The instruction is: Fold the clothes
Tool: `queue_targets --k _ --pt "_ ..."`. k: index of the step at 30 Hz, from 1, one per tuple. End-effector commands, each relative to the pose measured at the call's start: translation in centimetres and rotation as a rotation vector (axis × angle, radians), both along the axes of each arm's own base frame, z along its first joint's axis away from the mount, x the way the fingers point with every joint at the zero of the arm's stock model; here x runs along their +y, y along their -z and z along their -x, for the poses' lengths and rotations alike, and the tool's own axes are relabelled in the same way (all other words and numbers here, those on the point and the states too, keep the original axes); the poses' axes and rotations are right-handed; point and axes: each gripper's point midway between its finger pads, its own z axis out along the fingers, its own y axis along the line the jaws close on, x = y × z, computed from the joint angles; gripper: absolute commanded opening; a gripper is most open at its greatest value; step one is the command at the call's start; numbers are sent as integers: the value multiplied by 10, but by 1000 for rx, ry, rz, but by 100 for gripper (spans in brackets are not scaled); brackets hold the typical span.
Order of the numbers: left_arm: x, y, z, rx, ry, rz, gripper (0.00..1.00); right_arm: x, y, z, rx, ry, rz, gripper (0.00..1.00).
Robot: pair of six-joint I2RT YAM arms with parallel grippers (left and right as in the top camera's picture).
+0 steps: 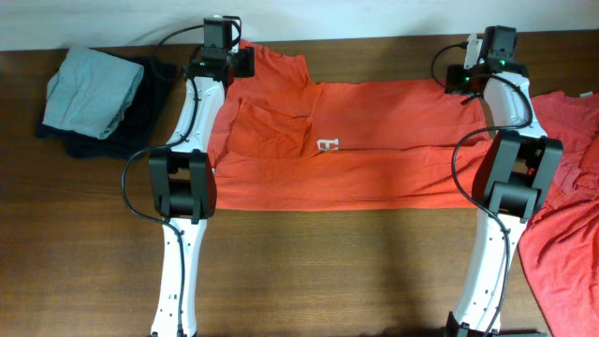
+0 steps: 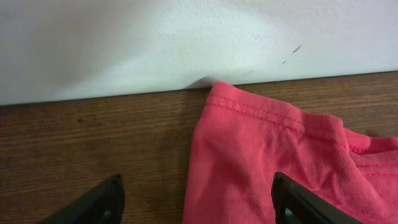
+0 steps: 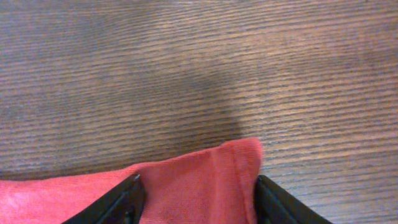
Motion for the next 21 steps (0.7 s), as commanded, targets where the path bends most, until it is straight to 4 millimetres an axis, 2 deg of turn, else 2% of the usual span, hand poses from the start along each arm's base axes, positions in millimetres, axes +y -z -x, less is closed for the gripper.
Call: queue_targets --k 1,4,8,11,13,18,21 --pt "0 -3 -4 -15 6 8 75 0 31 12 68 5 -11 57" --pt "0 -5 -5 -26 4 7 75 -1 31 12 67 6 -10 56" --pt "-1 -7 -7 -38 4 10 74 0 32 12 69 6 -12 46" --pt "-3 -4 -8 -40 7 10 70 0 32 12 69 6 -11 46" --pt "-3 2 -8 -38 7 9 69 0 32 12 70 5 -11 46" --pt "-2 29 -6 -4 4 3 69 0 32 13 76 5 -13 46" --pt "-2 37 -3 12 4 1 68 0 33 14 77 5 -13 46"
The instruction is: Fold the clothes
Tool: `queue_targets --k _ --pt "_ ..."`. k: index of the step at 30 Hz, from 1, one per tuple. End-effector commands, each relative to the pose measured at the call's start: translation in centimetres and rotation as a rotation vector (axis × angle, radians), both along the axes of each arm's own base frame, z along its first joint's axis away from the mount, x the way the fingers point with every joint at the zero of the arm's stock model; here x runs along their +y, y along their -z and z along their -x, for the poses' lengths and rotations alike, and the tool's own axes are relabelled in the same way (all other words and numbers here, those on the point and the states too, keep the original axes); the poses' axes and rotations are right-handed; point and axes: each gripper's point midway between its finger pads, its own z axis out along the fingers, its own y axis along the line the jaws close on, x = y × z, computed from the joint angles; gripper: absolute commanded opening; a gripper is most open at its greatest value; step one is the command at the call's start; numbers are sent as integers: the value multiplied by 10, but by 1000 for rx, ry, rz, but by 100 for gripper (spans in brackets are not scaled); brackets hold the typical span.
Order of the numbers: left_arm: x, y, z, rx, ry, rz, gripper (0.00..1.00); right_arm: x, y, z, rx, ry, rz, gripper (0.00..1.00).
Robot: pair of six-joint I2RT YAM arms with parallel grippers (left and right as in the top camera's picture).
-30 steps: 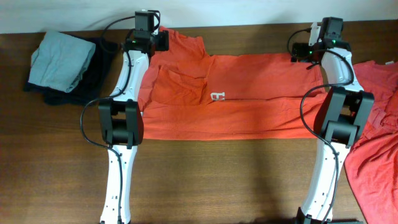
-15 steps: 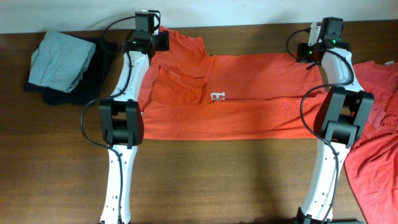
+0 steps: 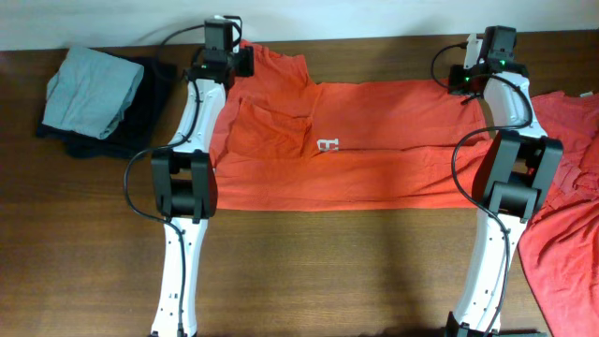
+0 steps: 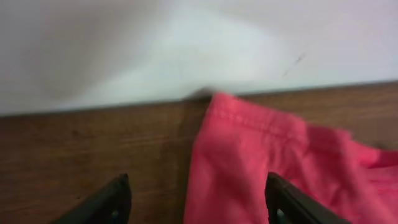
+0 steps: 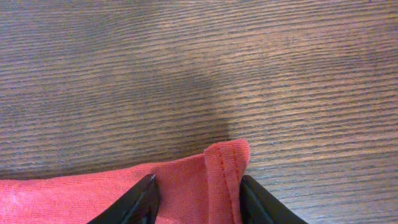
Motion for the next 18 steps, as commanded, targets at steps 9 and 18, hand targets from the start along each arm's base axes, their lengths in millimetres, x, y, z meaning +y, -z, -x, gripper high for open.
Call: queue_targets --k 9,18 --pt "14 50 29 178 -89 -50 57 0 33 14 79 8 -11 46" --pt "-4 65 57 324 -13 39 57 0 33 15 84 8 -12 46"
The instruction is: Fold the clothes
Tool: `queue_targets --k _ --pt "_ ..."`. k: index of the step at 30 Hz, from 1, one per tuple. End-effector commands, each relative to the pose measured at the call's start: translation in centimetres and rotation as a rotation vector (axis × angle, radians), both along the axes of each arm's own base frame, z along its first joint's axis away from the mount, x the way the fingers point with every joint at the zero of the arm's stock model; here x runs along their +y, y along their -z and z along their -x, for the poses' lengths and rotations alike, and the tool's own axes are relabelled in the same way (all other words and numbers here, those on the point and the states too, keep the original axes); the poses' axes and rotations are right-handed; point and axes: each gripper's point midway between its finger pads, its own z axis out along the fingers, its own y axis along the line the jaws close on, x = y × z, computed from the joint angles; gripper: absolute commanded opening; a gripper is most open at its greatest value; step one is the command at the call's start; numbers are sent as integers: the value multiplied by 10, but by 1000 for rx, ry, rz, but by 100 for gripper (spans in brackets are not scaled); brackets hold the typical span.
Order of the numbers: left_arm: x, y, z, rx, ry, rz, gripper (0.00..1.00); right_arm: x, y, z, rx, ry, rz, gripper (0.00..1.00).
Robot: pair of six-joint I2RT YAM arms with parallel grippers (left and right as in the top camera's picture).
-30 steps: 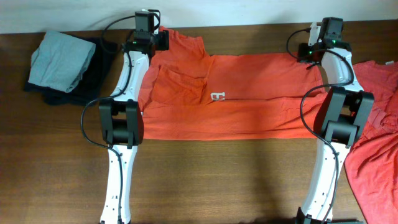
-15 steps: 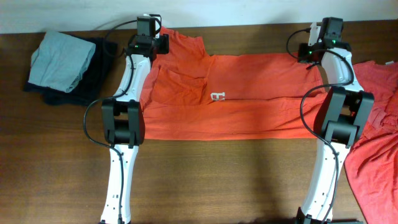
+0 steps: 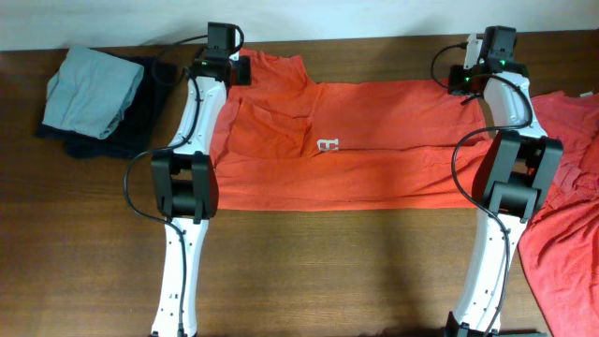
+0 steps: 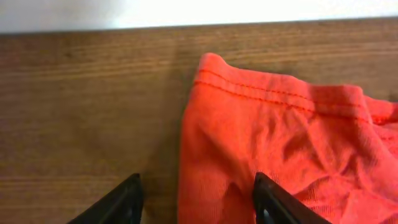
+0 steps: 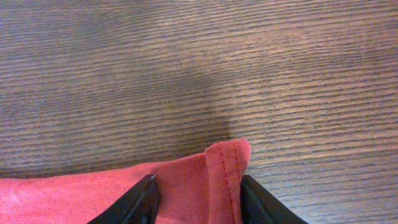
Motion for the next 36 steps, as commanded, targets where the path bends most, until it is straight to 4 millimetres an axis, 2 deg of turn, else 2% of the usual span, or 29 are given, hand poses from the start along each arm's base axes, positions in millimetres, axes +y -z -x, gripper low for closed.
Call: queue_targets --k 1,6,8,18,20,21,22,23,24,31,36 --pt "-7 43 21 124 24 52 57 0 33 15 81 8 -11 46" --pt "-8 19 7 56 24 61 56 0 33 15 81 8 -11 46" --pt "-9 14 3 34 24 66 51 0 33 15 81 8 -11 46" --pt "-9 15 4 41 8 77 24 0 34 15 85 8 -12 44" --pt "-9 14 4 39 8 77 12 0 33 15 84 8 -12 39" --pt "-9 13 3 34 8 78 5 0 33 15 81 8 -11 32" --pt "-9 10 1 24 8 79 1 0 32 14 77 8 -10 18" --pt "-9 6 -1 12 8 80 1 -1 32 13 72 8 -9 6" --pt "-8 2 -4 -3 7 82 1 -1 31 11 65 8 -7 4" --pt "-5 -43 -23 -124 4 98 1 -4 23 -1 10 7 6 4" --pt "-5 -57 -25 -148 4 101 1 -4 19 -2 3 7 8 4"
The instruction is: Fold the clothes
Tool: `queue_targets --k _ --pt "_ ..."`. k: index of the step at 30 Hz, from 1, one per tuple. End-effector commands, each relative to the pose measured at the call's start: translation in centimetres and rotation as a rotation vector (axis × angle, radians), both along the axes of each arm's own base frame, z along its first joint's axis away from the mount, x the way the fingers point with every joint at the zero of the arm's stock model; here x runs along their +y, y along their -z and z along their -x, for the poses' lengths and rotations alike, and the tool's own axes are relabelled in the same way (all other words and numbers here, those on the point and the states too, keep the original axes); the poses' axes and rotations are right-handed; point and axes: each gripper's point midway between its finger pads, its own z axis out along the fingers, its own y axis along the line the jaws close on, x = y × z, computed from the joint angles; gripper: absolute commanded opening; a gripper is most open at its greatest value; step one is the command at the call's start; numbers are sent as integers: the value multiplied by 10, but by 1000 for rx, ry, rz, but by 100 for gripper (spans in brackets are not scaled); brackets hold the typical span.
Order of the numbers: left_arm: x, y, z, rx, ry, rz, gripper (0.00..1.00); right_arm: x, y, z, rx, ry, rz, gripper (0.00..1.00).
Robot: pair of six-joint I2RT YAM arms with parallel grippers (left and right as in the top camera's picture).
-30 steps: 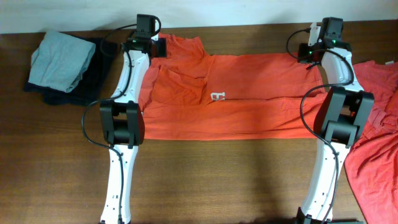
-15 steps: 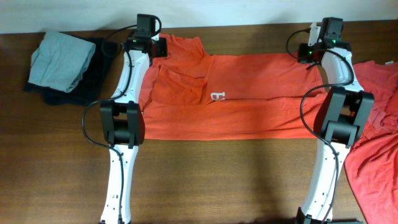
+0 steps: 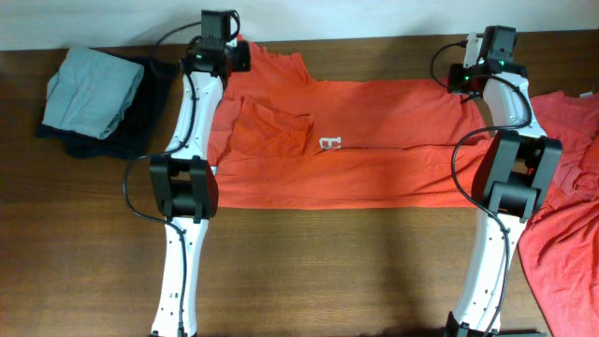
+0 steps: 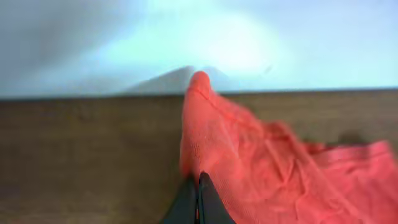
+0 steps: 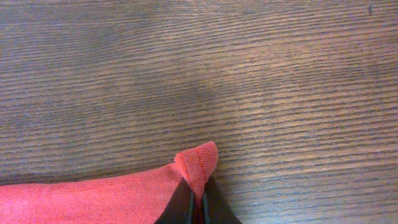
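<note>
An orange T-shirt (image 3: 374, 140) lies spread across the brown table (image 3: 309, 271), folded lengthwise, with a white logo near its middle. My left gripper (image 3: 231, 54) is shut on the shirt's far left corner (image 4: 205, 118), which stands pinched up between the black fingers (image 4: 198, 205). At the far right corner my right gripper (image 3: 465, 77) is shut too, with the hem (image 5: 198, 163) nipped into a small peak between its fingers (image 5: 217, 208).
A folded grey garment (image 3: 92, 89) lies on a dark one (image 3: 140, 112) at the far left. Loose red cloth (image 3: 566, 187) is heaped at the right edge. A white wall (image 4: 199, 37) rises just behind the table's far edge.
Both grippers stood open astride the shirt's corners; now each is shut on its corner. The left corner has been lifted a little off the table.
At first both grippers were open over the far corners, cloth lying flat between the fingers. The left one shifted slightly along the back edge while the right narrowed its gap. Now both pinch the fabric, and the left sleeve area has bunched.
</note>
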Motion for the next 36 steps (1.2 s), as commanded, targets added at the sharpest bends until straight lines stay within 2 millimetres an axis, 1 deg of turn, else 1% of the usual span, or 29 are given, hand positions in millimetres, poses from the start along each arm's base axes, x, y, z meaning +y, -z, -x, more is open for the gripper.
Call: queue_targets --k 1,7,10,12,17,20,25,30,36 --pt "5 0 -2 -6 -4 7 1 -4 19 5 35 12 9 4" --pt "6 9 7 45 -4 0 1 -1 -1 4 17 2 0 4" --pt "6 9 10 63 -4 -2 1 1 -10 7 20 -3 -10 4" --pt "7 6 13 70 -4 -3 1 2 -15 10 28 -3 -11 4" --pt "8 -12 15 63 -6 -3 1 3 -33 14 24 -5 -9 4" --pt "9 -22 16 53 -6 -1 1 3 -48 13 1 -6 -3 4" --pt "9 -41 17 32 -7 1 1 3 -67 10 -35 -9 3 4" --pt "13 -57 16 7 -12 4 1 13 -80 7 -69 -51 -42 4" --pt "19 -70 21 10 -20 4 1 14 -84 8 -68 -51 -43 4"
